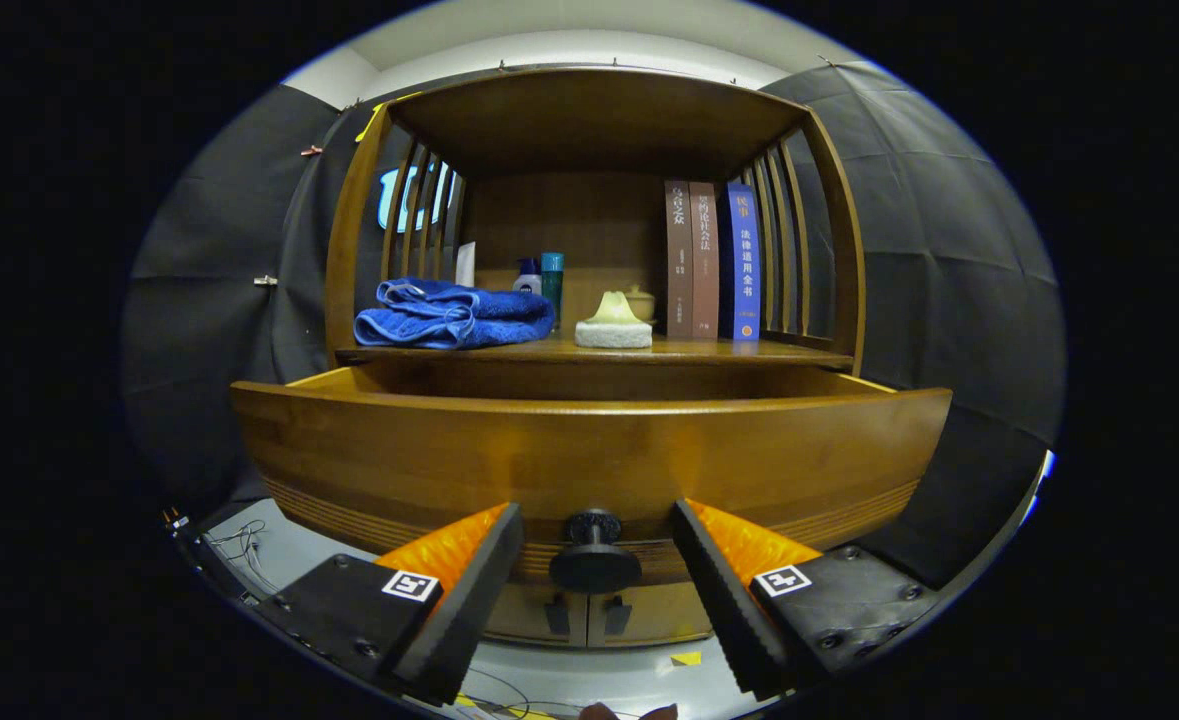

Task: Pull open the drawer, take out the items inside it, and place them on the countertop above the cabinet.

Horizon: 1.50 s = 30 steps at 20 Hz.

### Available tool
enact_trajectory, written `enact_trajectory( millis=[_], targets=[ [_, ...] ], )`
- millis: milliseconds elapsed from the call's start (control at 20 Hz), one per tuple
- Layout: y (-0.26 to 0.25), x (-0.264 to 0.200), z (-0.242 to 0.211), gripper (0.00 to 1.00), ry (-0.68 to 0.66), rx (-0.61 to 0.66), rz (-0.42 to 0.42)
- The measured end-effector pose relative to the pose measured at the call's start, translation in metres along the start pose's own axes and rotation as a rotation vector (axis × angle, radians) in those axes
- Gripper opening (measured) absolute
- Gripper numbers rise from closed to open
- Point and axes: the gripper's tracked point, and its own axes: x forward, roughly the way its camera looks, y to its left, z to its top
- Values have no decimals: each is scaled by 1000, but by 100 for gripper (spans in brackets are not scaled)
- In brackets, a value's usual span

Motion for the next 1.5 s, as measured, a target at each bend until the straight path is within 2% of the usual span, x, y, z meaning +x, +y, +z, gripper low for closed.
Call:
enact_trajectory(
  millis=[850,1300,1500],
  targets=[
    [4,107,16,99,0,-4,-12],
    [5,110,16,99,-6,-6,-23],
    [3,97,31,100,-30,-12,-24]
  ],
)
